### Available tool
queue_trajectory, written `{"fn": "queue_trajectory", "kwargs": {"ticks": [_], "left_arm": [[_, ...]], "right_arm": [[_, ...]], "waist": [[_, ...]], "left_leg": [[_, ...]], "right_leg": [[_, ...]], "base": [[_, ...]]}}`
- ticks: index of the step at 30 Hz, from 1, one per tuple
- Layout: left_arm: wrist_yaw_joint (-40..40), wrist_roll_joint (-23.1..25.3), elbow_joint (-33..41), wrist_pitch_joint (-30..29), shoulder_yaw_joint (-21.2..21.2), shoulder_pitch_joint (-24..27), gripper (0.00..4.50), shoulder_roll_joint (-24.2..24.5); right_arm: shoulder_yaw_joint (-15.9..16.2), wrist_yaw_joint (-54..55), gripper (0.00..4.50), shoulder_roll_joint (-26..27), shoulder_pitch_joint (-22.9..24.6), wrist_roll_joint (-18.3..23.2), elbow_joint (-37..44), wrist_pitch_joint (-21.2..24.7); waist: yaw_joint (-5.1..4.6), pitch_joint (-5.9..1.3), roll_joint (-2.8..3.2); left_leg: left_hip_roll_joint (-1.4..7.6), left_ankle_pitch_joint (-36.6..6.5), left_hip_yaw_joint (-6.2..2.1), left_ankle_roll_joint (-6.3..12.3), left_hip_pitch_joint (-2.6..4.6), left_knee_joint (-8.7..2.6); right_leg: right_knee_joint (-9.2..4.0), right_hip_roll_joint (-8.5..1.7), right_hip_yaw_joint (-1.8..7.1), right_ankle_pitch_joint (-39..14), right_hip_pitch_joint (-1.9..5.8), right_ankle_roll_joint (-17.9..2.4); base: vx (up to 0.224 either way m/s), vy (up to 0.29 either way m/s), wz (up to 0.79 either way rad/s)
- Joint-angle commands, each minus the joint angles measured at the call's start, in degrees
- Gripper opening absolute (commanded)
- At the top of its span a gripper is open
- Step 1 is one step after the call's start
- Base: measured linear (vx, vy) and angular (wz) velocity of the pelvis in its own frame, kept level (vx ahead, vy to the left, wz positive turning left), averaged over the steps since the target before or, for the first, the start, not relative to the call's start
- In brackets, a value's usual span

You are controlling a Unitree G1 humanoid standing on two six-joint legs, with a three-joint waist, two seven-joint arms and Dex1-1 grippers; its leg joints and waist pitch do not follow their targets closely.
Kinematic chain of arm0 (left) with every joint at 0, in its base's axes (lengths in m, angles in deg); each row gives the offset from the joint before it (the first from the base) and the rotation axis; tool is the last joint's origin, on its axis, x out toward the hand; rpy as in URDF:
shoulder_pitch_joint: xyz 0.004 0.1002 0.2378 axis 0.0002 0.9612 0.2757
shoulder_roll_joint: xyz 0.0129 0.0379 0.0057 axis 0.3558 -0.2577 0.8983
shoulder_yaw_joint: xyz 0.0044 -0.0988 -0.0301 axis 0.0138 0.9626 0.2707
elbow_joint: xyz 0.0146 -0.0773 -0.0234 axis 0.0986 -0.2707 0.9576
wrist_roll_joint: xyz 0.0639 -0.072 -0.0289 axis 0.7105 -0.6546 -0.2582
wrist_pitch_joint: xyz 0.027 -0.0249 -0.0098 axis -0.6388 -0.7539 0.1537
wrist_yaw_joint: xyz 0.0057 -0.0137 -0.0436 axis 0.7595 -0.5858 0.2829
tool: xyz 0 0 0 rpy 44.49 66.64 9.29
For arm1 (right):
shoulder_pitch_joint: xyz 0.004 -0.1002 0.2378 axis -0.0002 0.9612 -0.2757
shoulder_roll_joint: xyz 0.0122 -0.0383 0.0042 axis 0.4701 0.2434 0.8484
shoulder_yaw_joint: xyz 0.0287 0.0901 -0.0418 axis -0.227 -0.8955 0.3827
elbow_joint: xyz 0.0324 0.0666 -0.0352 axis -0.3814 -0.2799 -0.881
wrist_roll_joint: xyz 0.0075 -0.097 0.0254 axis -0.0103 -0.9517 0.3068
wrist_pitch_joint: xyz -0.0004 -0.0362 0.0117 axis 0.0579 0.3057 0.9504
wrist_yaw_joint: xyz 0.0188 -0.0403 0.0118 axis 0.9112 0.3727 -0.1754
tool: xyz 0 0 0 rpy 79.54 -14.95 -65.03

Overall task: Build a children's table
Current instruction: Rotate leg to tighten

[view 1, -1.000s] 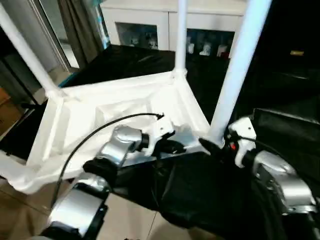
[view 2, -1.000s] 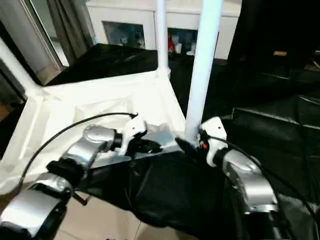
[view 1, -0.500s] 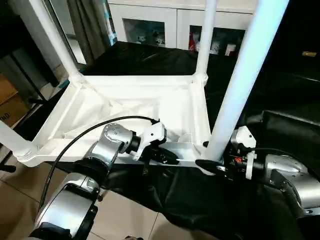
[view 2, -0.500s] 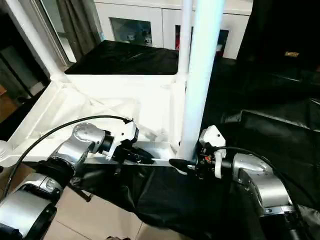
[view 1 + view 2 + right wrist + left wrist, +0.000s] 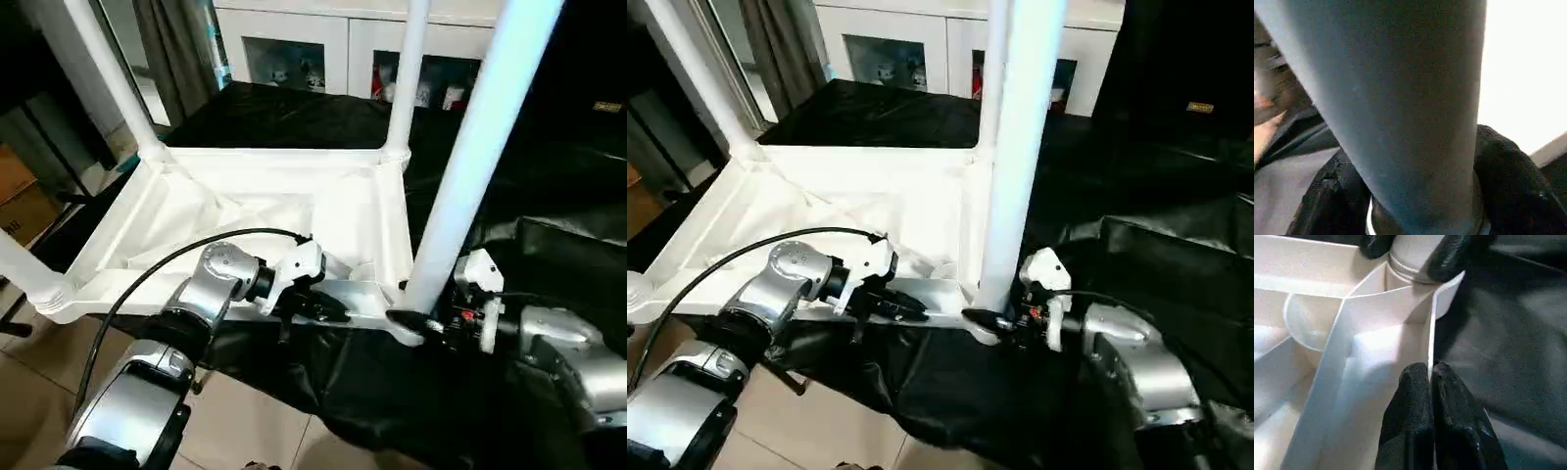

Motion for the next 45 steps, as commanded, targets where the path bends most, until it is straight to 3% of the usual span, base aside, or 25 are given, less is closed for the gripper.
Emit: {"fn": "queue_trajectory", "kwargs": {"ticks": [1, 3, 5, 7, 8, 10, 11, 14, 15, 21, 23, 26, 28, 29, 30, 31, 32, 33, 36, 37, 41, 45], "left_arm": [[6.92, 0.75, -1.63, -0.79, 0.68, -1.89, 0.00, -2.94], [8.44, 1.06, -2.12, -0.80, 0.62, -2.29, 0.00, -3.62], [11.73, 1.54, -2.97, -1.57, 0.56, -3.23, 0.00, -5.60], [15.24, 1.67, -3.84, -2.64, 0.85, -4.20, 0.00, -7.75], [16.92, 1.73, -4.29, -3.04, 0.94, -4.70, 0.00, -8.89], [20.60, 1.90, -5.54, -3.71, 1.12, -5.81, 0.00, -11.46], [22.18, 1.96, -6.07, -3.62, 1.26, -6.21, 0.00, -12.69], [22.19, 2.29, -6.19, -3.22, 0.96, -6.23, 0.00, -13.27], [21.67, 2.60, -6.29, -2.88, 0.65, -6.13, 0.00, -13.25], [18.91, 2.82, -6.40, -2.11, 0.32, -5.73, 0.00, -11.97], [15.99, 2.61, -6.20, -1.37, 0.05, -5.40, 0.00, -10.66], [10.54, 2.14, -5.12, -0.06, -0.62, -4.48, 0.00, -8.68], [3.62, 0.98, -3.18, 0.81, -1.04, -3.14, 0.00, -6.57], [3.62, 0.98, -3.18, 0.81, -1.04, -3.14, 0.00, -6.57], [1.50, 0.59, -2.51, 0.76, -1.16, -2.77, 0.00, -5.83], [-0.22, 0.51, -2.03, 0.85, -1.40, -2.52, 0.00, -4.93], [-1.92, 0.47, -1.68, 0.85, -1.59, -2.31, 0.00, -3.96], [-2.90, 0.49, -1.51, 0.85, -1.70, -2.20, 0.00, -3.36], [-5.79, 0.28, -0.98, 0.29, -1.84, -1.77, 0.00, -1.70], [-6.86, 0.14, -0.81, 0.28, -1.72, -1.55, 0.00, -0.74], [-8.92, -0.09, 0.25, -0.05, -1.50, -0.90, 0.00, 0.96], [-9.95, -0.28, 0.97, -0.25, -1.49, -0.39, 0.00, 2.09]], "right_arm": [[2.42, 8.49, 2.55, 3.83, 0.36, -3.68, -5.16, 0.62], [1.95, 10.56, 2.53, 5.04, 0.13, -3.94, -6.08, 0.52], [1.26, 14.86, 2.53, 8.07, -0.14, -4.08, -6.71, 1.01], [0.91, 18.60, 2.52, 10.89, -0.50, -4.33, -7.20, 1.54], [0.34, 21.58, 2.52, 12.55, -1.14, -4.75, -8.14, 1.61], [-0.77, 27.53, 2.52, 16.52, -2.99, -5.26, -10.66, 2.20], [0.66, 27.80, 2.52, 18.09, -3.71, -6.18, -11.36, 0.81], [1.46, 27.52, 2.52, 19.16, -4.08, -6.29, -11.29, -0.36], [1.30, 26.72, 2.87, 19.56, -4.17, -5.43, -10.75, -0.22], [1.02, 22.38, 3.48, 17.68, -4.07, -4.00, -8.76, 0.04], [1.84, 16.87, 3.62, 14.68, -3.35, -2.79, -6.29, 0.39], [3.00, 9.22, 3.62, 9.64, -2.08, -0.80, -3.05, 1.10], [3.46, 2.51, 3.62, 4.56, -0.80, 0.74, -0.57, 1.18], [3.46, 2.51, 3.62, 4.56, -0.80, 0.74, -0.57, 1.18], [3.21, 0.19, 3.62, 3.23, -0.26, 1.38, 0.36, 0.69], [2.82, -2.03, 3.62, 1.66, 0.22, 1.99, 1.10, 0.70], [2.54, -4.37, 3.62, -0.08, 0.76, 2.30, 1.77, 0.56], [2.38, -5.79, 3.62, -1.17, 1.09, 2.43, 2.15, 0.53], [2.32, -8.81, 3.62, -3.78, 1.63, 2.35, 2.23, 0.36], [2.23, -10.14, 3.62, -5.22, 1.80, 2.55, 2.19, 0.33], [2.05, -12.17, 3.62, -7.04, 1.62, 3.09, 2.08, 0.71], [2.49, -13.51, 3.29, -7.53, 1.74, 3.04, 2.43, 1.09]], "waist": [[-0.46, -2.39, -1.26], [-0.94, -2.20, -1.28], [-1.09, -2.19, -1.08], [-1.25, -2.10, -1.30], [-1.27, -2.15, -0.98], [-1.82, -2.01, -0.97], [-1.84, -2.08, -0.93], [-2.17, -1.92, -1.09], [-2.22, -1.95, -1.08], [-2.13, -2.15, -1.00], [-1.98, -2.27, -1.03], [-1.67, -2.67, -1.13], [-1.38, -3.00, -0.98], [-1.32, -3.21, -0.93], [-1.17, -3.34, -0.77], [-0.95, -3.55, -0.87], [-0.95, -3.55, -0.87], [-0.36, -3.75, -0.85], [0.19, -4.11, -0.86], [0.42, -4.09, -1.17], [0.58, -3.49, -1.06], [0.43, -3.01, -1.21]], "left_leg": [[1.77, -15.15, -0.69, 3.58, 1.36, -4.24], [1.80, -18.16, -1.08, 1.28, 1.36, -4.80], [1.85, -20.42, -1.00, 0.09, 1.97, -4.98], [1.78, -20.67, -1.08, -0.19, 1.62, -5.09], [1.72, -21.42, -1.12, -0.42, 1.83, -5.10], [1.49, -23.43, -1.30, -1.43, 1.83, -5.26], [1.54, -23.78, -1.39, -1.59, 1.92, -5.29], [1.42, -25.18, -1.46, -1.08, 1.80, -5.33], [1.42, -24.82, -1.48, -0.68, 1.66, -5.39], [1.54, -22.55, -1.45, 0.41, 1.26, -5.40], [1.62, -21.62, -1.39, 0.91, 1.30, -5.31], [1.64, -16.80, -1.30, 3.18, 0.84, -4.83], [1.66, -10.29, -1.01, 6.50, 0.45, -3.95], [1.61, -8.49, -1.01, 7.30, 0.34, -3.70], [1.64, -6.03, -0.83, 8.77, 0.54, -3.29], [1.65, -4.58, -0.86, 10.03, 0.55, -2.95], [1.65, -4.58, -0.86, 10.03, 0.55, -2.95], [1.71, -2.46, -0.77, 11.80, 0.67, -2.51], [1.73, 1.60, -0.88, 13.37, 0.60, -2.02], [1.72, 2.75, -0.86, 14.30, 0.45, -1.86], [2.01, -2.21, -0.81, 13.03, 0.38, -2.35], [2.23, -8.31, -0.75, 9.27, 0.62, -3.12]], "right_leg": [[-3.94, -1.15, 0.74, -12.28, 1.61, -14.51], [-4.31, -1.15, 0.79, -17.45, 1.74, -12.62], [-4.79, -1.05, 1.10, -18.44, 0.98, -11.71], [-4.76, -1.02, 1.10, -18.45, 1.18, -11.30], [-4.93, -1.07, 1.06, -19.21, 1.00, -10.92], [-5.25, -1.07, 0.91, -22.40, 0.70, -9.85], [-5.31, -1.08, 0.91, -22.72, 0.70, -9.52], [-5.66, -1.08, 0.98, -23.84, 0.59, -8.55], [-5.67, -1.06, 1.01, -23.48, 0.64, -8.39], [-5.31, -1.12, 1.03, -19.24, 0.99, -9.42], [-5.22, -1.08, 1.06, -17.38, 1.14, -9.90], [-4.50, -1.17, 0.98, -9.90, 1.91, -11.84], [-3.35, -1.18, 0.77, 0.06, 2.31, -14.26], [-3.05, -1.22, 0.60, 2.43, 2.53, -14.73], [-2.66, -1.09, 0.48, 6.48, 2.27, -15.86], [-2.32, -1.09, 0.40, 9.09, 2.52, -16.55], [-2.32, -1.09, 0.40, 9.09, 2.52, -16.55], [-1.86, -1.09, 0.52, 12.39, 2.39, -17.08], [-1.19, -0.99, 0.41, 16.63, 2.32, -17.52], [-1.04, -0.94, 0.32, 16.88, 2.14, -17.49], [-1.71, -1.10, 0.26, 7.47, 1.97, -17.37], [-2.45, -1.09, 0.58, -1.55, 1.79, -16.86]], "base": [[0.000, 0.000, 0.00], [0.000, 0.000, 0.00], [0.000, 0.000, 0.00], [0.000, 0.000, 0.00], [0.000, 0.000, 0.00], [0.000, 0.000, 0.00], [0.000, 0.000, 0.00], [0.000, 0.000, 0.00], [0.000, 0.000, 0.00], [0.000, 0.000, 0.00], [0.000, 0.000, 0.00], [0.000, 0.000, 0.00], [0.066, -0.010, 0.00], [0.071, -0.013, -0.01], [0.069, -0.016, -0.02], [0.062, -0.011, 0.01], [0.062, -0.011, 0.01], [0.052, -0.004, 0.01], [0.000, 0.000, 0.00], [0.000, 0.000, 0.00], [0.000, 0.000, 0.00], [0.000, 0.000, 0.00]]}}
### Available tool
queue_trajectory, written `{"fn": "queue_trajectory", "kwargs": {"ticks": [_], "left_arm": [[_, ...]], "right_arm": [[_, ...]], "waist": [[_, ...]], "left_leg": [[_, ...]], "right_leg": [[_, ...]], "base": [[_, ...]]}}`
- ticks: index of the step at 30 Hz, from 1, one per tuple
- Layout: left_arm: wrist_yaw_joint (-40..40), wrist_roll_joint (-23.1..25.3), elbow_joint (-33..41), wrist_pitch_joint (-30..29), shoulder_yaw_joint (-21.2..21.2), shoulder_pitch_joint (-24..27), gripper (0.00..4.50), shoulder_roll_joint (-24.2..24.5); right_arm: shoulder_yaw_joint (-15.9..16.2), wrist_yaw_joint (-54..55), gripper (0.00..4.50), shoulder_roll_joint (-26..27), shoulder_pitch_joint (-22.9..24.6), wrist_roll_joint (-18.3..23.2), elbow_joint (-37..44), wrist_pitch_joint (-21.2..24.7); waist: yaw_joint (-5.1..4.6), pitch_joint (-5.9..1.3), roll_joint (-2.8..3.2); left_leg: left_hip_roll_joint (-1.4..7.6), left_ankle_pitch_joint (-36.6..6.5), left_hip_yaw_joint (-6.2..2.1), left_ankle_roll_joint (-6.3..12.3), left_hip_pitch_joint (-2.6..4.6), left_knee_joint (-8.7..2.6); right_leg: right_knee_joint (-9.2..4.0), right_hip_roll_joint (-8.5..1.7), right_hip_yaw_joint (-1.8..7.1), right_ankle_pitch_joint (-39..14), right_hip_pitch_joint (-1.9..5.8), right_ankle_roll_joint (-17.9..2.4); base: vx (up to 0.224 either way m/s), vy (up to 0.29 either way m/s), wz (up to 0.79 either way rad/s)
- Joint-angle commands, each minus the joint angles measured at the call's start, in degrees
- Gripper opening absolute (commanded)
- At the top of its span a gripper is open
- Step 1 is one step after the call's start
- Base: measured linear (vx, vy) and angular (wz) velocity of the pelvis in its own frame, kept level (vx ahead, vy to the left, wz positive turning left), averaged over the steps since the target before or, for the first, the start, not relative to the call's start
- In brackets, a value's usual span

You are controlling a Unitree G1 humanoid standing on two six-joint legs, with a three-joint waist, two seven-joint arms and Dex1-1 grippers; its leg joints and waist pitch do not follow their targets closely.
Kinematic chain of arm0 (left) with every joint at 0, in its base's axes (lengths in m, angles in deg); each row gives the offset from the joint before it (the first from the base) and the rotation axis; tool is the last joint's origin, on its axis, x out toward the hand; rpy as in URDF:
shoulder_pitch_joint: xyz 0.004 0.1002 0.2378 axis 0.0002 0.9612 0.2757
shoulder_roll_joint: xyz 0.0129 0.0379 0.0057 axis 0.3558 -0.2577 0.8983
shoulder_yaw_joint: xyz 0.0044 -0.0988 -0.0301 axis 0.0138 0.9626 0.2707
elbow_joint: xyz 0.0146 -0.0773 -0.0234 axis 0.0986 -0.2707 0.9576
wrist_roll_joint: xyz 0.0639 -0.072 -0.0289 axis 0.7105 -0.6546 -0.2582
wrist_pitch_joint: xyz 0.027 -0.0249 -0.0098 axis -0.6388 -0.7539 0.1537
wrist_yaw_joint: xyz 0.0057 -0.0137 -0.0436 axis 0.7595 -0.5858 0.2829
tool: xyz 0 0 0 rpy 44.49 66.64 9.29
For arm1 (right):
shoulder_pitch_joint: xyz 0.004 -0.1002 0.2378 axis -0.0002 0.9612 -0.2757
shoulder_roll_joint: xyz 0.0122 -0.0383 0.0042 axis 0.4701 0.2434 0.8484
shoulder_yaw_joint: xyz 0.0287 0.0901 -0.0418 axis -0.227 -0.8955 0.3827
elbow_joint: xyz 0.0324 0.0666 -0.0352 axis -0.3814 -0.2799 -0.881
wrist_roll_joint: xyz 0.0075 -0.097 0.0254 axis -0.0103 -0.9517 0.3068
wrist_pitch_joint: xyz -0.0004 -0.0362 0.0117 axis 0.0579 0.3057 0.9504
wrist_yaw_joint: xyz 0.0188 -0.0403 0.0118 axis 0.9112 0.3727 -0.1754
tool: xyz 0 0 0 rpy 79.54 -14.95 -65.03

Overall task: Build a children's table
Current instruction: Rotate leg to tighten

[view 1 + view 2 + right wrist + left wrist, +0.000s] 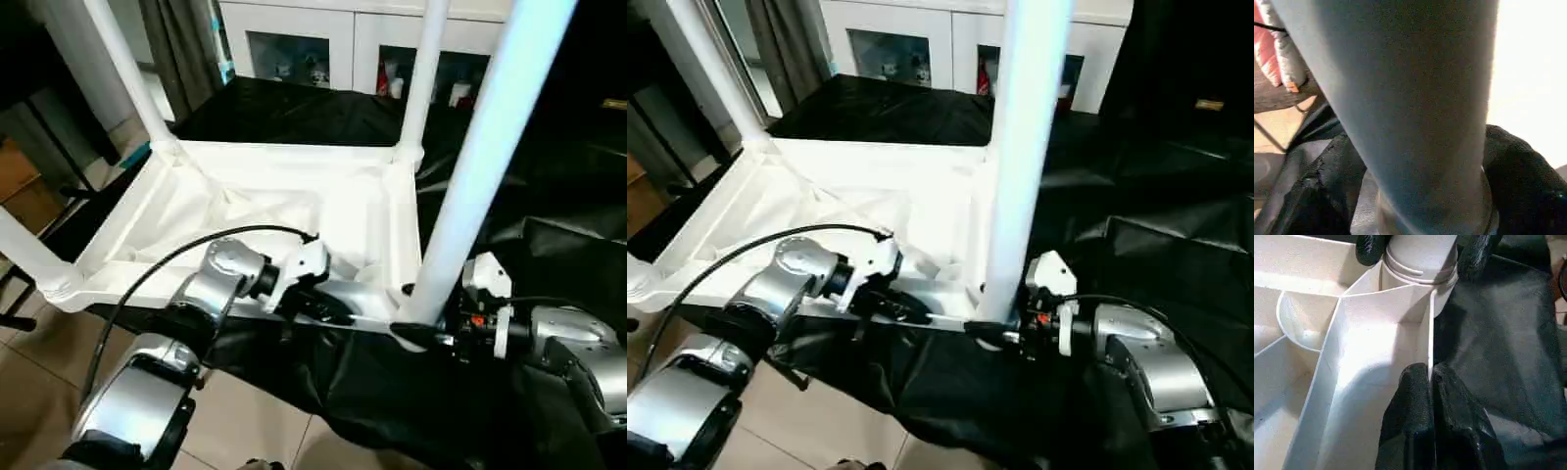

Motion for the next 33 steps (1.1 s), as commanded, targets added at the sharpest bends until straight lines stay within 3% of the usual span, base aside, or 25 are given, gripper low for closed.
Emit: {"fn": "queue_trajectory", "kwargs": {"ticks": [1, 5, 11, 13, 14, 15, 19, 20, 22, 25, 26, 29, 31, 33], "left_arm": [[-1.55, 0.00, 1.25, -0.60, -0.55, 0.71, 0.00, 1.12], [-1.58, -0.23, 1.89, -0.82, -0.73, 1.15, 0.00, 1.42], [-0.29, -0.41, 2.19, -1.31, -0.37, 1.50, 0.00, 0.94], [0.97, -0.44, 2.10, -1.55, -0.06, 1.44, 0.00, 0.52], [1.90, -0.41, 2.06, -1.68, 0.13, 1.44, 0.00, 0.27], [3.32, -0.28, 1.87, -1.68, 0.36, 1.36, 0.00, -0.11], [14.96, 1.01, -1.31, -1.74, 1.95, -0.55, 0.00, -4.05], [16.90, 1.20, -1.91, -1.98, 2.16, -0.98, 0.00, -4.81], [21.69, 1.46, -3.41, -3.15, 2.68, -2.12, 0.00, -7.18], [25.66, 1.43, -4.53, -3.94, 3.14, -3.08, 0.00, -9.65], [27.01, 1.39, -4.90, -4.22, 3.28, -3.42, 0.00, -10.54], [29.05, 1.74, -5.62, -2.83, 2.56, -4.31, 0.00, -13.42], [29.50, 2.36, -6.29, -1.85, 2.39, -4.60, 0.00, -13.64], [29.79, 3.04, -6.83, -0.92, 2.12, -4.77, 0.00, -13.59]], "right_arm": [[1.22, -1.09, 3.19, -0.46, 1.10, -0.29, 0.43, 1.04], [1.82, -1.04, 2.83, -0.35, 1.51, 0.19, 0.92, 1.31], [2.05, -0.36, 2.60, 0.64, 3.02, 1.14, 1.80, 2.22], [1.83, 0.50, 2.58, 1.22, 3.51, 1.21, 1.96, 2.41], [1.70, 1.26, 2.58, 1.69, 3.81, 1.19, 2.11, 2.50], [1.38, 2.42, 2.58, 2.19, 4.08, 1.16, 2.25, 2.68], [-0.20, 15.14, 2.57, 9.62, 1.89, -3.12, -6.38, -1.07], [-0.32, 17.28, 2.56, 10.94, 1.29, -4.01, -8.49, -2.31], [-0.83, 23.75, 2.54, 14.24, -0.14, -6.35, -13.64, -5.08], [-1.76, 30.02, 2.53, 17.74, -0.76, -7.13, -15.41, -4.80], [-2.08, 32.33, 2.52, 19.09, -0.93, -7.35, -15.68, -4.39], [-2.98, 39.89, 2.52, 24.46, -2.16, -8.20, -16.29, -4.40], [-3.49, 39.51, 3.08, 25.48, -2.52, -7.77, -16.86, -5.30], [-3.65, 38.61, 3.22, 25.88, -2.65, -6.94, -17.00, -5.67]], "waist": [[0.02, -2.96, -1.51], [-0.01, -3.04, -1.49], [0.14, -3.24, -1.44], [0.20, -3.25, -1.48], [0.27, -3.20, -1.14], [0.18, -3.15, -1.30], [-0.27, -2.66, -1.34], [-0.68, -2.46, -1.35], [-1.60, -2.08, -1.35], [-2.35, -1.53, -1.27], [-2.78, -1.49, -1.39], [-2.83, -1.58, -1.35], [-3.05, -1.48, -1.23], [-3.17, -1.51, -1.21]], "left_leg": [[2.24, -9.21, -0.63, 8.22, 1.79, -3.88], [2.14, -9.15, -0.58, 7.29, 1.81, -3.83], [1.96, -6.36, -0.57, 8.77, 1.67, -3.40], [1.97, -6.59, -0.57, 8.80, 1.69, -3.38], [1.97, -7.28, -0.58, 8.53, 1.74, -3.45], [1.97, -7.60, -0.57, 8.37, 1.69, -3.51], [1.93, -13.49, -0.60, 4.95, 1.87, -4.24], [1.84, -16.15, -0.66, 3.24, 2.11, -4.47], [1.66, -19.87, -1.18, 0.38, 2.02, -5.15], [1.59, -24.37, -1.19, -0.75, 2.72, -5.54], [1.37, -26.42, -1.38, -1.19, 2.99, -5.74], [1.42, -26.53, -1.63, -1.36, 3.06, -6.01], [1.36, -28.29, -1.79, -1.46, 3.01, -6.19], [1.32, -29.39, -1.80, -1.36, 3.24, -6.16]], "right_leg": [[-2.95, -1.06, 0.64, -2.41, 2.57, -16.68], [-2.87, -1.07, 0.80, -1.57, 2.52, -16.56], [-2.49, -1.00, 0.72, 2.49, 2.58, -16.65], [-2.49, -1.04, 0.72, 2.27, 2.56, -16.72], [-2.58, -1.06, 0.70, 1.30, 2.51, -16.72], [-2.66, -1.00, 0.70, 0.89, 2.53, -16.59], [-3.55, -1.09, 0.80, -7.92, 2.10, -15.43], [-4.04, -1.24, 0.81, -12.33, 1.77, -14.61], [-4.71, -1.19, 0.65, -19.67, 1.99, -11.72], [-5.55, -1.07, 0.72, -24.14, 1.33, -10.23], [-6.08, -1.12, 0.52, -27.12, 1.43, -9.16], [-6.37, -1.06, 0.69, -27.41, 1.17, -7.82], [-6.62, -1.11, 0.58, -29.07, 1.04, -6.96], [-6.88, -1.10, 0.55, -29.82, 0.86, -6.60]], "base": [[0.000, 0.000, 0.00], [0.000, 0.000, 0.00], [0.000, 0.000, 0.00], [0.000, 0.000, 0.00], [0.000, 0.000, 0.00], [0.000, 0.000, 0.00], [0.000, 0.000, 0.00], [0.000, 0.000, 0.00], [-0.026, 0.003, -0.01], [0.000, 0.000, 0.00], [0.000, 0.000, 0.00], [0.000, 0.000, 0.00], [0.000, 0.000, 0.00], [0.000, 0.000, 0.00]]}}
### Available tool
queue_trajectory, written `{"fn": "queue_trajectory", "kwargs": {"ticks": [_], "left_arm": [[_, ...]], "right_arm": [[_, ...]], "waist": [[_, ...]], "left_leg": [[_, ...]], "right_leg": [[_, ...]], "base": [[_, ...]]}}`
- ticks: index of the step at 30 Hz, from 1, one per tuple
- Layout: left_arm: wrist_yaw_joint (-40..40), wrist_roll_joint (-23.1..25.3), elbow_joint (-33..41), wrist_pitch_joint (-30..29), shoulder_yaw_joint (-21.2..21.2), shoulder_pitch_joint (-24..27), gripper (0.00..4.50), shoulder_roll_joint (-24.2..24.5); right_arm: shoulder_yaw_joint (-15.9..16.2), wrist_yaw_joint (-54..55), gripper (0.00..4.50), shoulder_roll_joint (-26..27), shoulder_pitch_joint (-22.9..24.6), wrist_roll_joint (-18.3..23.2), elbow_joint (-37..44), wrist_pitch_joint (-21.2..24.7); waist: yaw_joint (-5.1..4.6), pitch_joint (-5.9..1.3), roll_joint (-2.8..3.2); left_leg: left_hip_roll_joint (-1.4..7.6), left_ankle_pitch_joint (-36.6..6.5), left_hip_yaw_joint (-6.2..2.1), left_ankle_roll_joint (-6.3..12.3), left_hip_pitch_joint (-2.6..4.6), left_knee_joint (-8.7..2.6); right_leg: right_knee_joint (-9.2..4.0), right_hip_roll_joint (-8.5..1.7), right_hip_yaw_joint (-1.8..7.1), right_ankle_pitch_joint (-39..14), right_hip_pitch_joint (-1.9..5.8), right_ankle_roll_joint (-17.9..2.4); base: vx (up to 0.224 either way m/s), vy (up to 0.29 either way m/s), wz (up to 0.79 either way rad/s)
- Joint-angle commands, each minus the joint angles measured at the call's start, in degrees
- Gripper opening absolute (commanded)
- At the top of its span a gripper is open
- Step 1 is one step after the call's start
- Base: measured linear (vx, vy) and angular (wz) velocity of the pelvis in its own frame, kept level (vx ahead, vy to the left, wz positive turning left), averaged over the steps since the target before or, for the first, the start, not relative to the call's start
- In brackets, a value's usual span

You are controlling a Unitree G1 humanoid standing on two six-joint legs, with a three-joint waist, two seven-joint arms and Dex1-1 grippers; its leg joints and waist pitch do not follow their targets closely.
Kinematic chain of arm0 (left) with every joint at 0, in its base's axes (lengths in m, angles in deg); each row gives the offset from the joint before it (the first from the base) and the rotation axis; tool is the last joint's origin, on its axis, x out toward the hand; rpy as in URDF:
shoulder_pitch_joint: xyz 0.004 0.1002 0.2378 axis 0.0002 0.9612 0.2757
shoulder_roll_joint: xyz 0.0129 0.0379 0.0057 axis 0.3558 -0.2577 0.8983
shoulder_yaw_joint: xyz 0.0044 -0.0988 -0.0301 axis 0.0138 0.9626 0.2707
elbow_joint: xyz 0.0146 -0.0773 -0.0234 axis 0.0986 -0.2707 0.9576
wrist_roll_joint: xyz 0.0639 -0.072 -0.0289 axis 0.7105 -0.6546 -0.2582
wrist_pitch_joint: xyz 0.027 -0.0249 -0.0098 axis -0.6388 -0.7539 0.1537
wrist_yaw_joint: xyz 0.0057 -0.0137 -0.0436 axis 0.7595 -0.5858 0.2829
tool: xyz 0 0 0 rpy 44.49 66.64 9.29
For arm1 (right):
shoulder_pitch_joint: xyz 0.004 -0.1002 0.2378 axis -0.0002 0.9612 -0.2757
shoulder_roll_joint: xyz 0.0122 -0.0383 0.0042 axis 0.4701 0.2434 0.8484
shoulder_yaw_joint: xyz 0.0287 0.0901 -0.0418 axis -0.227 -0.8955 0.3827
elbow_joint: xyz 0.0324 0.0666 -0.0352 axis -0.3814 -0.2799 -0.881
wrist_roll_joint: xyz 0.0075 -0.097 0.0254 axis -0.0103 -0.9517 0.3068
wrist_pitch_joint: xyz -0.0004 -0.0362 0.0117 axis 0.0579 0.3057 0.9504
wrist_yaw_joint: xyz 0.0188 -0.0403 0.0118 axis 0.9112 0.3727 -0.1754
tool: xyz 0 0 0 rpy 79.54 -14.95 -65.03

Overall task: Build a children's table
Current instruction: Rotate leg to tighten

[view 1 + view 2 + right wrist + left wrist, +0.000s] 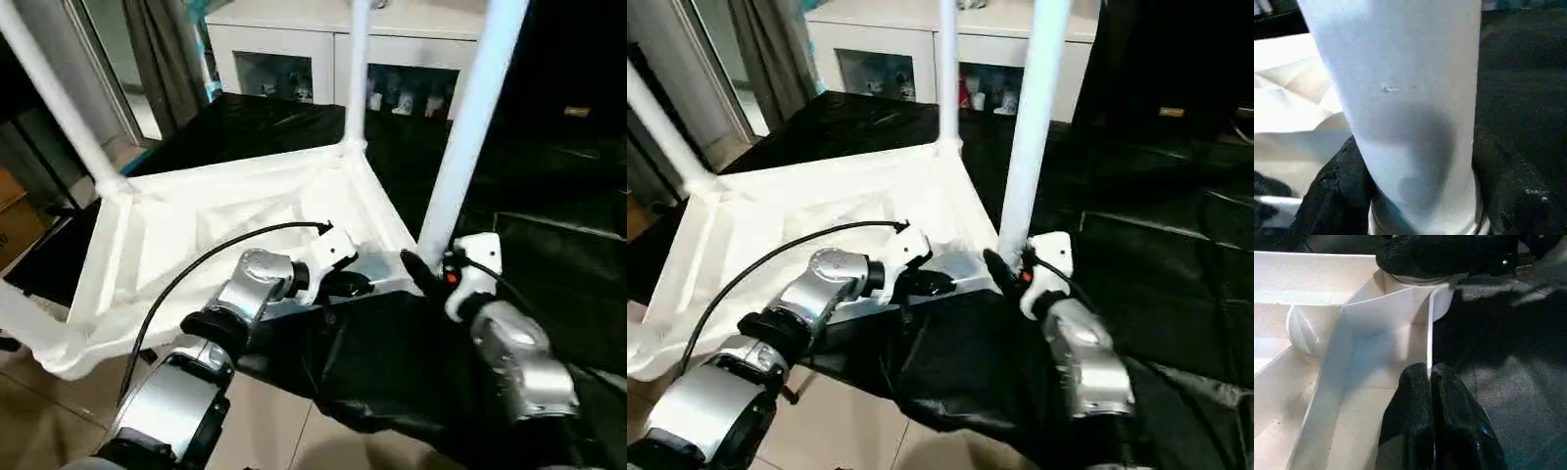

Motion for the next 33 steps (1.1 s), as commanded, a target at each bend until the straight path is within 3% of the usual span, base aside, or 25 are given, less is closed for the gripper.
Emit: {"fn": "queue_trajectory", "kwargs": {"ticks": [1, 5, 8, 9, 11, 12, 15, 18, 19, 20, 22, 24, 25, 29, 31, 33], "left_arm": [[1.76, 0.42, 0.33, 2.43, -0.83, -1.86, 0.00, -3.71], [1.44, 0.69, -0.16, 3.47, -0.94, -1.72, 0.00, -3.04], [1.27, 0.65, -0.39, 4.17, -1.06, -1.67, 0.00, -2.62], [1.09, 0.68, -0.40, 4.39, -1.13, -1.64, 0.00, -2.49], [0.49, 0.98, -0.86, 5.66, -1.14, -1.70, 0.00, -2.13], [-0.04, 0.95, -0.95, 6.30, -1.01, -1.65, 0.00, -1.98], [-0.88, 0.80, -0.81, 7.09, -0.90, -1.40, 0.00, -2.00], [-1.96, 0.58, -0.42, 7.54, -0.90, -0.95, 0.00, -1.92], [-2.34, 0.61, -0.23, 7.82, -1.07, -0.70, 0.00, -1.76], [-2.54, 0.60, -0.18, 7.99, -1.14, -0.61, 0.00, -1.70], [-3.84, 0.35, 0.34, 8.69, -1.33, -0.07, 0.00, -1.39], [-4.68, -0.02, 0.93, 9.16, -1.25, 0.45, 0.00, -1.19], [-5.13, -0.23, 1.30, 9.37, -1.20, 0.74, 0.00, -1.11], [-6.16, -2.08, 3.88, 9.41, -0.21, 2.21, 0.00, -1.24], [-6.74, -3.42, 6.27, 8.09, 0.36, 3.12, 0.00, -1.46], [-8.19, -4.93, 10.17, 4.60, 0.63, 4.17, 0.44, -1.20]], "right_arm": [[5.44, -3.50, 3.22, 3.79, 1.97, 0.89, -3.97, 2.72], [5.63, -4.77, 3.64, 1.45, 3.10, 0.08, -1.92, 1.86], [7.23, -12.07, 3.64, -3.67, 5.84, 1.29, 4.47, 3.17], [7.72, -14.72, 3.64, -5.66, 6.79, 1.81, 6.53, 3.56], [7.97, -22.98, 3.64, -12.64, 9.87, 4.05, 12.83, 4.54], [5.97, -25.87, 3.64, -16.36, 10.96, 5.81, 15.23, 5.74], [2.72, -27.63, 3.64, -20.12, 11.27, 7.08, 16.09, 6.74], [-0.45, -30.35, 3.64, -24.85, 11.95, 8.07, 16.94, 7.21], [-2.11, -31.76, 3.64, -27.31, 12.54, 8.97, 17.63, 7.86], [-2.59, -32.28, 3.64, -28.23, 12.83, 9.43, 18.01, 8.25], [-4.10, -34.67, 3.64, -31.71, 14.43, 11.21, 20.09, 10.01], [-4.78, -36.11, 3.64, -33.06, 15.48, 12.27, 21.47, 11.33], [-5.11, -36.71, 3.64, -33.51, 15.92, 12.76, 22.06, 11.95], [-4.47, -37.89, 3.64, -33.16, 16.71, 14.88, 25.19, 13.61], [-3.32, -37.43, 3.64, -32.25, 16.27, 16.05, 26.41, 14.48], [-1.42, -36.86, 3.69, -31.21, 15.86, 16.90, 28.08, 15.79]], "waist": [[-0.42, -1.71, -0.71], [-0.22, -2.10, -0.70], [0.58, -2.13, -1.07], [0.75, -2.05, -1.51], [1.71, -2.12, -1.54], [2.18, -2.18, -1.88], [2.02, -2.54, -2.00], [2.23, -2.87, -2.13], [2.45, -2.95, -2.40], [2.52, -3.03, -2.32], [2.58, -2.93, -2.93], [2.67, -2.78, -2.78], [2.67, -2.43, -2.99], [2.55, -1.86, -3.45], [2.57, -1.60, -3.58], [2.55, -1.55, -3.62]], "left_leg": [[1.83, -29.23, -1.74, -0.75, 1.96, -5.45], [2.20, -23.64, -1.45, 0.52, 1.19, -5.72], [2.24, -22.60, -0.96, 2.01, 1.69, -5.32], [2.23, -21.32, -0.79, 2.81, 1.57, -5.18], [2.52, -18.63, -0.70, 4.40, 1.61, -4.93], [2.58, -16.89, -0.61, 5.60, 1.50, -4.70], [2.32, -10.82, -0.79, 8.35, 0.31, -4.15], [2.31, -7.82, -0.71, 10.17, 0.41, -3.54], [2.32, -5.84, -0.67, 11.95, 0.20, -3.19], [2.31, -5.22, -0.67, 12.56, 0.20, -3.01], [2.31, -3.13, -0.61, 14.84, -0.24, -2.64], [2.25, -4.07, -0.57, 14.99, -0.28, -2.71], [2.29, -6.29, -0.55, 14.32, -0.26, -2.97], [2.48, -8.86, -0.58, 12.25, -0.16, -3.52], [2.50, -9.16, -0.63, 11.40, -0.21, -3.76], [2.66, -8.16, -0.64, 11.11, -0.08, -3.85]], "right_leg": [[-5.97, -1.02, 0.49, -28.18, -0.01, -7.10], [-5.02, -0.83, 0.69, -17.05, 0.68, -9.80], [-5.17, -1.08, 1.02, -16.41, 0.66, -10.53], [-5.22, -1.17, 1.16, -16.17, 0.66, -10.89], [-5.04, -1.20, 1.34, -13.97, 1.18, -10.88], [-4.85, -1.33, 1.52, -12.23, 1.31, -11.20], [-3.82, -1.39, 0.99, -6.90, 1.94, -12.32], [-3.33, -1.34, 0.80, -2.70, 1.96, -13.56], [-2.96, -1.33, 0.68, -0.23, 2.05, -13.98], [-2.83, -1.32, 0.64, 0.64, 2.05, -14.08], [-2.51, -1.22, 0.49, 3.19, 1.82, -14.07], [-2.69, -1.35, 0.38, 0.82, 1.78, -13.75], [-3.20, -1.38, 0.37, -4.64, 1.63, -12.90], [-3.85, -1.37, 0.57, -11.49, 1.19, -11.44], [-3.89, -1.39, 0.71, -12.94, 1.05, -11.08], [-3.64, -1.26, 0.78, -10.85, 0.87, -11.85]], "base": [[0.000, 0.000, 0.00], [0.000, 0.000, 0.00], [0.000, 0.000, 0.00], [0.000, 0.000, 0.00], [0.050, -0.010, 0.14], [0.061, -0.007, 0.12], [0.058, -0.009, 0.01], [0.034, -0.004, -0.01], [0.000, 0.000, 0.00], [0.000, 0.000, 0.00], [0.000, 0.000, 0.00], [0.000, 0.000, 0.00], [0.000, 0.000, 0.00], [0.000, 0.000, 0.00], [0.000, 0.000, 0.00], [0.000, 0.000, 0.00]]}}
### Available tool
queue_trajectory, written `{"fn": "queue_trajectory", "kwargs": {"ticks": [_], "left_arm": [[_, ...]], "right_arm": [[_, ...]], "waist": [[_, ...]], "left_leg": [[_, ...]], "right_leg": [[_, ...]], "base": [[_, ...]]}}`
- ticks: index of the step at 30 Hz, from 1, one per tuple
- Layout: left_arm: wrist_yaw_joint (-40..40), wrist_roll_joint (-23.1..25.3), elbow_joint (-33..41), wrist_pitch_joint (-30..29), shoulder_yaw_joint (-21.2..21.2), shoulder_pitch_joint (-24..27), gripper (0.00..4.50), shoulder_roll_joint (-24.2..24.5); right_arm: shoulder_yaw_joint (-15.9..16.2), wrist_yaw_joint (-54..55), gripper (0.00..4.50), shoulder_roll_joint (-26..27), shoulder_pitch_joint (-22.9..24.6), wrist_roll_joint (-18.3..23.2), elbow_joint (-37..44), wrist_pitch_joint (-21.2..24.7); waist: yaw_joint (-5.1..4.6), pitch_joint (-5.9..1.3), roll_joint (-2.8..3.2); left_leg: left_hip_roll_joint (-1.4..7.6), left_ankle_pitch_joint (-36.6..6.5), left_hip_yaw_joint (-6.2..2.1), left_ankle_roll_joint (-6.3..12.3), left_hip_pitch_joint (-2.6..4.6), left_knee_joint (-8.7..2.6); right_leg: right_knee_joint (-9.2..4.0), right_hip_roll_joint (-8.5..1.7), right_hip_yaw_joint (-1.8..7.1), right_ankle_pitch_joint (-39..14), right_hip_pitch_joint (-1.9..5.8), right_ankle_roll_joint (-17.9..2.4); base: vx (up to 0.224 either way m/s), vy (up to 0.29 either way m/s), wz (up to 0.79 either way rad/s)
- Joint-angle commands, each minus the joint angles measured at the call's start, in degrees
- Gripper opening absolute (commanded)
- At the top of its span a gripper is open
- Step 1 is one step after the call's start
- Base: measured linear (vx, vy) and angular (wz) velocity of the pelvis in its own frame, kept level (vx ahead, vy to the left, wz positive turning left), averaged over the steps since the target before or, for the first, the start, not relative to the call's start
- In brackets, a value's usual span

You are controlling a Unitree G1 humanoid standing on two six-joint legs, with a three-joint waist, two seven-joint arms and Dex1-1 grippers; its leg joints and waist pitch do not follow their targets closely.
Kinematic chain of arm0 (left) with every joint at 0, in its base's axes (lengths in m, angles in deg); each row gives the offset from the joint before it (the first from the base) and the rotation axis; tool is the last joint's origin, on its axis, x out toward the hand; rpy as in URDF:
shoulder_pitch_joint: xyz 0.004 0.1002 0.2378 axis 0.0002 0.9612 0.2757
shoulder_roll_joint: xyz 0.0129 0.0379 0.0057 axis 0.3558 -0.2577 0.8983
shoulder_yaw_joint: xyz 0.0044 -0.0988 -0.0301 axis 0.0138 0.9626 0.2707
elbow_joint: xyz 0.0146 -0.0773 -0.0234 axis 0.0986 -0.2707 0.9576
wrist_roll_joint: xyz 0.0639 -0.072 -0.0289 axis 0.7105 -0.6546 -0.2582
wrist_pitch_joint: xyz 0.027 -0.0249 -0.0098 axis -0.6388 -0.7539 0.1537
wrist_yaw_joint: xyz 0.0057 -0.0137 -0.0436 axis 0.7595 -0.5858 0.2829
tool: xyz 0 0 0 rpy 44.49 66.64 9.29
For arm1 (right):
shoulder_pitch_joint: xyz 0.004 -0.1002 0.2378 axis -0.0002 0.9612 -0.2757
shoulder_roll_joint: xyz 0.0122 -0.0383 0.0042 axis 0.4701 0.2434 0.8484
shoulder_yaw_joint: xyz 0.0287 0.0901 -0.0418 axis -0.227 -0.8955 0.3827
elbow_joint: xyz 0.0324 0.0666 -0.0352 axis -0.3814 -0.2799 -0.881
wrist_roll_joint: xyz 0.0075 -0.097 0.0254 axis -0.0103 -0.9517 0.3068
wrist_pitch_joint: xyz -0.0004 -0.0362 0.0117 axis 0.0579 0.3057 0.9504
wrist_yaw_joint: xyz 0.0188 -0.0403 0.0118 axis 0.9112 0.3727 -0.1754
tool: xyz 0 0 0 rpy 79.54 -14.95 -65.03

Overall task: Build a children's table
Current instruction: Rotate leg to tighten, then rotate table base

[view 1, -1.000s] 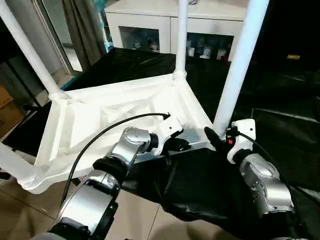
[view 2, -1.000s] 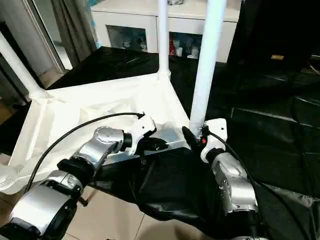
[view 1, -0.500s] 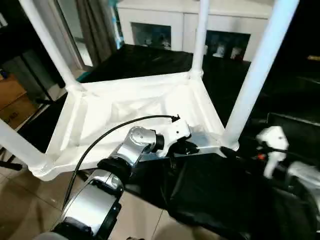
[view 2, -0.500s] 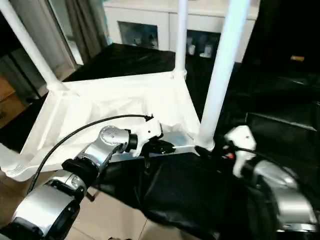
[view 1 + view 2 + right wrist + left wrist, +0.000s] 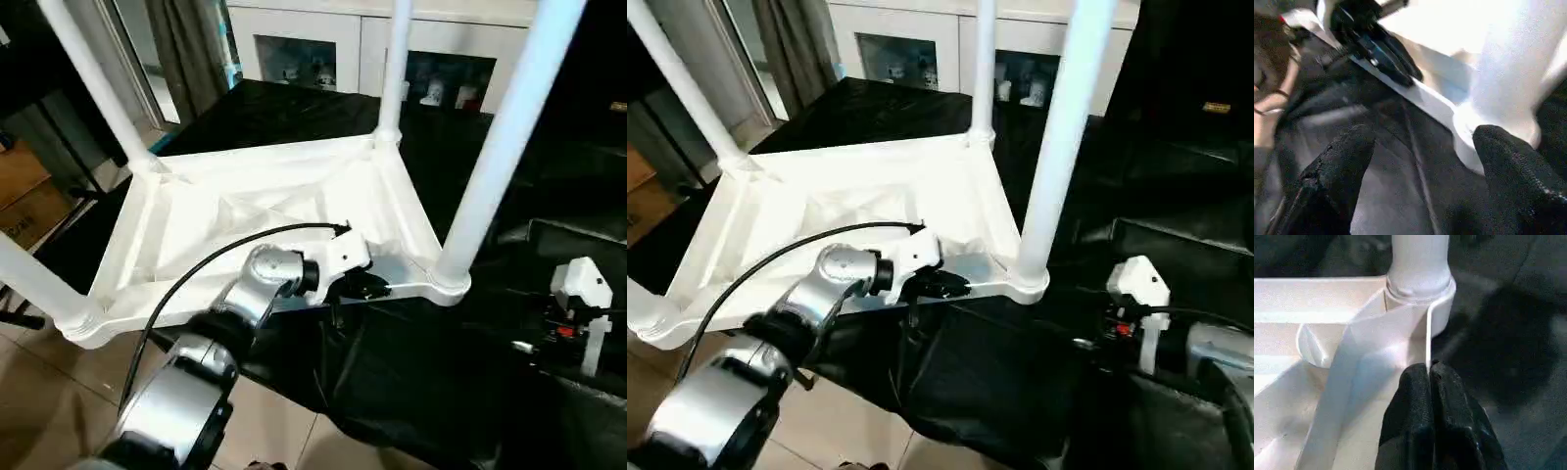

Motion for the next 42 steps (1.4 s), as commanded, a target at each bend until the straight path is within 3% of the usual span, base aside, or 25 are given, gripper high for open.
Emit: {"fn": "queue_trajectory", "kwargs": {"ticks": [1, 2, 3, 4, 8, 10, 11, 12, 13, 14, 15, 17, 18, 19, 20, 22, 26, 27, 28, 29, 31, 33, 36, 37, 42], "left_arm": [[-1.94, -3.51, 5.48, -3.82, 0.94, 1.17, 0.56, -0.42], [-1.84, -3.63, 8.03, -6.13, 0.87, 1.76, 0.56, 0.25], [-1.84, -3.63, 8.03, -6.13, 0.87, 1.76, 0.56, 0.25], [-1.49, -3.51, 9.51, -7.15, 0.85, 2.13, 0.76, 0.80], [-1.85, -4.14, 22.87, -16.38, 2.14, 6.21, 0.98, 6.46], [-3.49, -5.09, 33.87, -23.73, 2.25, 10.81, 1.29, 11.25], [-3.72, -5.23, 35.34, -24.68, 2.26, 11.46, 1.29, 11.89], [-3.72, -5.23, 35.34, -24.68, 2.26, 11.46, 1.37, 11.89], [-4.85, -6.42, 44.57, -30.24, 3.03, 16.02, 1.48, 15.92], [-5.06, -7.12, 48.49, -32.63, 3.50, 17.93, 1.61, 17.41], [-5.15, -7.60, 50.99, -34.18, 3.80, 19.12, 1.61, 18.33], [-5.05, -10.30, 61.20, -40.43, 6.02, 24.26, 1.79, 21.80], [-5.00, -10.69, 62.86, -41.38, 6.47, 25.19, 1.85, 22.39], [-4.50, -11.42, 67.07, -43.99, 7.53, 27.58, 1.93, 23.78], [-4.27, -11.45, 68.16, -44.61, 7.88, 28.33, 1.93, 24.10], [-1.04, -9.28, 74.33, -48.32, 10.44, 34.24, 2.04, 26.01], [1.34, -6.03, 75.06, -48.51, 11.78, 37.25, 2.36, 26.08], [3.17, -5.02, 75.68, -49.06, 13.08, 39.08, 2.49, 25.41], [5.17, -3.40, 76.24, -49.55, 14.44, 41.13, 2.57, 24.78], [8.52, -1.72, 78.67, -51.31, 15.04, 44.74, 2.65, 25.94], [10.33, -0.50, 80.34, -51.76, 14.51, 47.03, 2.72, 27.60], [11.95, -0.70, 81.67, -52.72, 14.47, 47.91, 2.92, 28.12], [15.92, 0.52, 82.53, -52.38, 15.63, 48.70, 3.11, 26.66], [17.61, 1.67, 82.09, -50.65, 16.48, 48.86, 3.18, 25.57], [20.15, 1.70, 81.23, -47.08, 17.15, 48.68, 3.52, 24.70]], "right_arm": [[2.79, 0.25, 3.69, 0.67, -0.43, 1.29, 3.27, 1.67], [3.97, 0.32, 3.69, 1.28, -0.50, 1.50, 4.08, 2.19], [3.97, 0.32, 3.69, 1.28, -0.50, 1.50, 4.08, 2.19], [4.52, 0.40, 3.69, 1.64, -0.47, 1.60, 4.61, 2.64], [6.97, 4.62, 3.69, 5.97, -2.42, -0.37, 4.70, 3.04], [7.60, 8.48, 3.69, 8.99, -4.13, -1.49, 2.99, 2.81], [7.67, 9.03, 3.69, 9.41, -4.36, -1.67, 2.71, 2.74], [7.67, 9.03, 3.69, 9.41, -4.36, -1.67, 2.71, 2.74], [8.10, 12.27, 3.69, 12.54, -5.58, -2.74, 0.98, 1.27], [8.21, 13.53, 3.69, 13.77, -5.92, -3.02, 0.47, 0.72], [8.27, 14.31, 3.69, 14.53, -6.12, -3.18, 0.19, 0.42], [8.81, 16.65, 3.69, 17.53, -6.76, -3.13, -0.67, 0.04], [8.94, 17.04, 3.69, 18.08, -6.89, -3.13, -0.82, -0.01], [9.40, 17.83, 3.69, 19.34, -7.07, -3.23, -1.04, -0.13], [9.62, 17.95, 3.69, 19.65, -7.09, -3.30, -1.06, -0.20], [10.37, 21.61, 3.69, 23.33, -8.64, -5.25, -3.35, -1.94], [9.72, 26.62, 3.69, 25.67, -10.70, -7.34, -6.57, -2.80], [8.75, 29.23, 3.69, 27.19, -11.99, -7.72, -8.41, -3.37], [7.77, 32.19, 3.69, 28.49, -13.45, -8.34, -10.60, -3.66], [6.97, 36.33, 3.69, 29.93, -15.22, -9.68, -13.33, -4.18], [6.82, 38.71, 3.69, 30.41, -15.98, -10.80, -14.51, -4.46], [6.49, 39.75, 3.69, 30.81, -16.33, -11.25, -15.14, -4.85], [4.85, 42.97, 3.69, 31.39, -18.10, -12.14, -18.23, -6.18], [3.21, 45.58, 3.69, 31.44, -19.57, -12.48, -20.71, -6.95], [0.02, 49.41, 3.69, 30.45, -22.63, -12.82, -26.07, -9.50]], "waist": [[0.18, -2.40, -2.76], [0.24, -2.51, -2.93], [0.24, -2.51, -2.93], [0.42, -2.72, -2.95], [-0.02, -2.17, -3.38], [-0.47, -1.38, -3.35], [-0.68, -1.15, -3.19], [-0.65, -0.86, -3.04], [-0.69, -0.45, -3.44], [-0.56, -0.10, -3.01], [-0.55, 0.08, -2.96], [-0.32, 0.28, -2.97], [-0.42, 0.52, -2.90], [-0.46, 0.75, -3.15], [-0.41, 0.81, -2.95], [-0.59, 1.03, -3.12], [-0.88, 1.28, -2.96], [-0.81, 1.36, -2.80], [-0.95, 1.23, -2.67], [-1.00, 1.32, -2.57], [-1.04, 1.15, -2.44], [-0.65, 1.27, -2.07], [-0.43, 1.27, -2.20], [-0.53, 1.26, -2.31], [-0.23, 1.23, -2.21]], "left_leg": [[2.74, -8.15, -0.96, 10.00, 1.18, -3.48], [2.89, -4.81, -0.96, 11.07, 1.17, -3.14], [2.89, -4.81, -0.96, 11.07, 1.17, -3.14], [2.74, -0.52, -1.02, 12.91, 0.79, -2.47], [2.56, 4.06, -1.03, 14.98, 0.58, -2.05], [2.79, 1.51, -1.03, 13.86, 0.56, -2.64], [2.64, 1.13, -0.87, 13.45, 0.43, -2.79], [2.78, -1.06, -0.57, 12.16, 1.18, -2.89], [2.83, -2.05, -0.51, 11.46, 1.06, -3.05], [3.12, -3.69, -0.51, 9.29, 1.20, -3.68], [3.09, -4.03, -0.53, 8.46, 1.30, -3.79], [3.07, -4.17, -0.42, 6.82, 1.79, -3.83], [2.90, -2.20, -0.45, 6.92, 1.50, -3.85], [2.72, -1.80, -0.26, 6.84, 1.64, -3.85], [2.68, -0.81, -0.28, 6.88, 1.63, -3.79], [2.57, -1.44, -0.23, 6.34, 1.28, -4.02], [2.44, -5.50, -0.18, 4.05, 1.52, -4.43], [2.50, -7.42, -0.02, 2.41, 1.93, -4.58], [2.57, -7.17, -0.01, 1.99, 2.02, -4.52], [2.36, -7.19, -0.21, 1.46, 1.58, -4.74], [2.45, -7.13, -0.13, 0.96, 2.08, -4.60], [2.49, -7.70, 0.04, 0.64, 2.52, -4.65], [2.43, -9.22, 0.07, -0.44, 2.50, -4.71], [2.29, -9.68, -0.22, -1.00, 2.04, -4.84], [2.19, -12.70, 0.04, -2.14, 2.71, -4.66]], "right_leg": [[-3.25, -1.08, 0.67, -9.81, 1.23, -12.37], [-2.49, -0.92, 0.76, -3.02, 1.06, -13.74], [-2.49, -0.92, 0.76, -3.02, 1.06, -13.74], [-1.45, -0.82, 0.74, 4.69, 0.90, -14.89], [-0.47, -0.63, 0.61, 13.85, 0.77, -16.70], [-0.61, -0.95, 0.60, 10.39, 0.84, -17.42], [-0.79, -0.78, 0.57, 8.79, 0.74, -17.36], [-1.36, -0.39, 0.68, 5.23, 0.28, -17.21], [-1.43, -0.37, 0.80, 3.89, 0.23, -16.99], [-1.43, -0.51, 0.90, 1.22, 0.15, -16.87], [-1.47, -0.33, 0.89, 0.50, 0.12, -16.66], [-1.30, -0.15, 1.07, 1.60, 0.03, -16.83], [-1.03, 0.03, 1.03, 4.12, 0.08, -16.78], [-1.14, 0.23, 1.05, 4.68, 0.02, -16.56], [-1.02, 0.15, 1.09, 6.04, 0.13, -16.36], [-1.12, 0.05, 0.98, 5.16, 0.31, -15.79], [-1.69, -0.08, 1.27, -0.22, 0.32, -14.18], [-1.95, 0.01, 1.50, -2.14, 0.07, -13.46], [-1.81, -0.06, 1.54, -1.41, 0.11, -13.63], [-1.87, -0.03, 1.44, -1.83, 0.39, -13.21], [-1.81, 0.41, 1.51, -0.56, 0.06, -12.40], [-1.95, 0.65, 1.58, -0.09, -0.31, -12.11], [-1.86, 0.72, 1.67, -0.45, -0.32, -11.68], [-1.93, 0.70, 1.70, -2.07, 0.02, -10.98], [-2.36, 0.96, 2.29, -4.81, -0.75, -9.67]], "base": [[0.000, 0.000, 0.00], [0.000, 0.000, 0.00], [0.000, 0.000, 0.00], [0.000, 0.000, 0.00], [0.000, 0.000, 0.00], [0.000, 0.000, 0.00], [0.000, 0.000, 0.00], [0.000, 0.000, 0.00], [0.000, 0.000, 0.00], [0.000, 0.000, 0.00], [0.000, 0.000, 0.00], [0.000, 0.000, 0.00], [0.000, 0.000, 0.00], [0.000, 0.000, 0.00], [0.000, 0.000, 0.00], [0.000, 0.000, 0.00], [0.000, 0.000, 0.00], [0.000, 0.000, 0.00], [0.000, 0.000, 0.00], [0.000, 0.000, 0.00], [0.000, 0.000, 0.00], [0.000, 0.000, 0.00], [0.000, 0.000, 0.00], [0.000, 0.000, 0.00], [0.000, 0.000, 0.00]]}}
